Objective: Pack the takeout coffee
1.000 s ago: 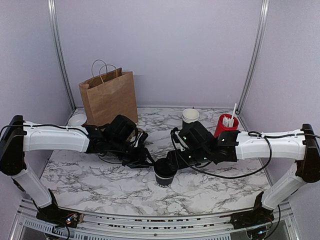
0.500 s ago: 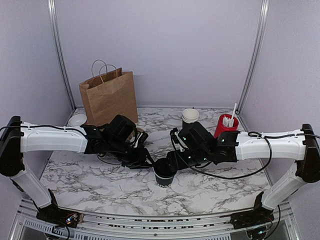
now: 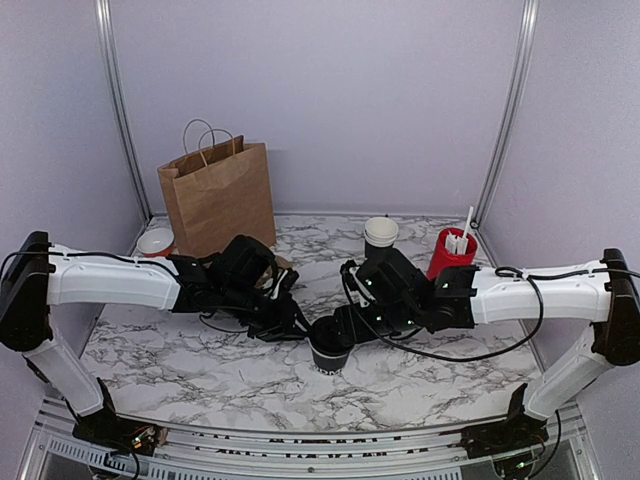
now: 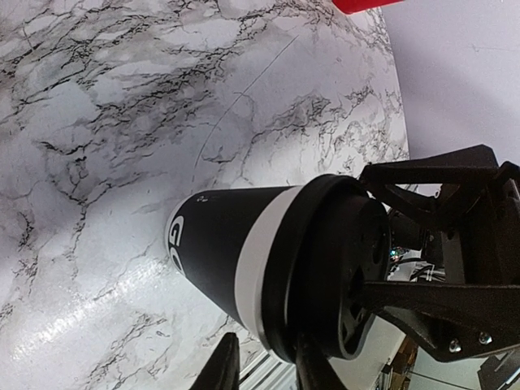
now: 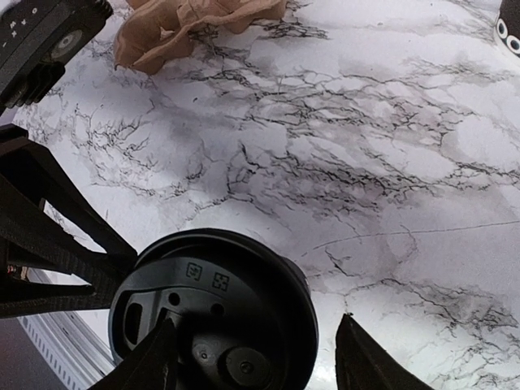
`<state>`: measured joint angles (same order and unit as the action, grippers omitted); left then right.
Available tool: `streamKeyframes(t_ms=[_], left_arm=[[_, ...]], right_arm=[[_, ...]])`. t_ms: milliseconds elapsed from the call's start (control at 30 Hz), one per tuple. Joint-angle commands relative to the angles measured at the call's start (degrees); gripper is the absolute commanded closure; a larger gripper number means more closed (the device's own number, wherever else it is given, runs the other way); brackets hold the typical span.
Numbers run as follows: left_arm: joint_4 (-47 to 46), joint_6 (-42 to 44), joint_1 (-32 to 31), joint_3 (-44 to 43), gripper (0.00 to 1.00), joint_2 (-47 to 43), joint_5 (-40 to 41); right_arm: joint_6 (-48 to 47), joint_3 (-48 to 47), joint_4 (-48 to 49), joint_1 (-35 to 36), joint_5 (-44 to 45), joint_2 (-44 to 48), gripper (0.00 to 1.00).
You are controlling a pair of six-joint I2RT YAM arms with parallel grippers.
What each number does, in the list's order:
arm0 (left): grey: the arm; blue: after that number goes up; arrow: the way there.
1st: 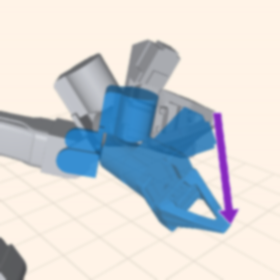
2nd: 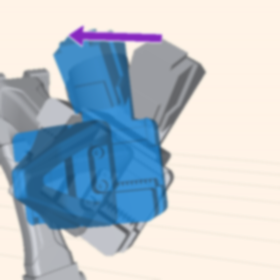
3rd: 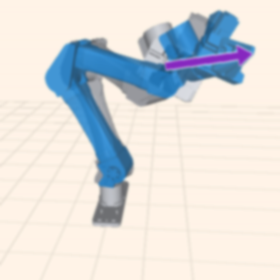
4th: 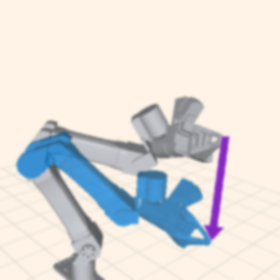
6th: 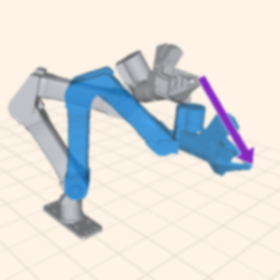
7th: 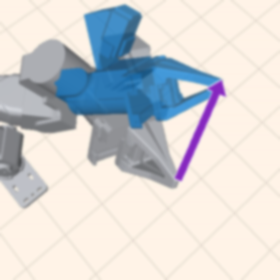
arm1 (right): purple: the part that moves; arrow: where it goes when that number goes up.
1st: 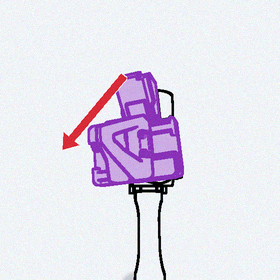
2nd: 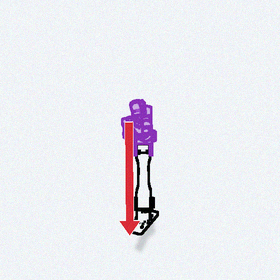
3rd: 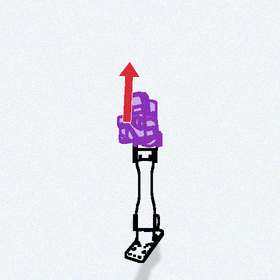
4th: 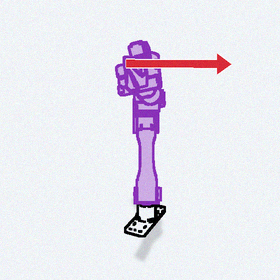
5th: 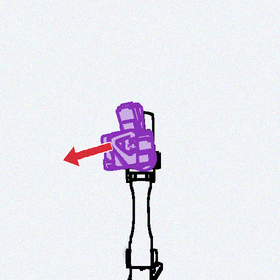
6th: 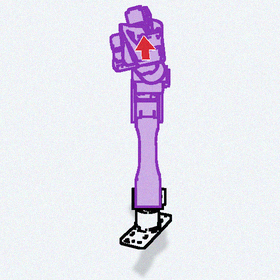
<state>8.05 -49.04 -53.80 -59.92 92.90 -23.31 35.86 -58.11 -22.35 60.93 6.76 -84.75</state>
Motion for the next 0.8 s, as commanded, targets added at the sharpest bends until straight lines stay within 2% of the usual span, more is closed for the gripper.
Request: streamKeyframes(t_ms=[0,500,767], left_arm=[[-3.1,-1.5,-0.3,1.1,0.77,1.3,-0.8],[-8.8,-4.2,-0.7,0.4,0.87,3.2,-2.8],[-11.2,-6.1,-1.2,0.6,0.88,3.7,-3.5]], right_arm=[[1.2,0.8,1.0,0.9,0.3,1.2,0.37],[2.2,0.0,2.2,2.0,1.3,-0.6,0.38],[1.3,-3.2,1.7,3.0,2.1,-3.4,0.38]])
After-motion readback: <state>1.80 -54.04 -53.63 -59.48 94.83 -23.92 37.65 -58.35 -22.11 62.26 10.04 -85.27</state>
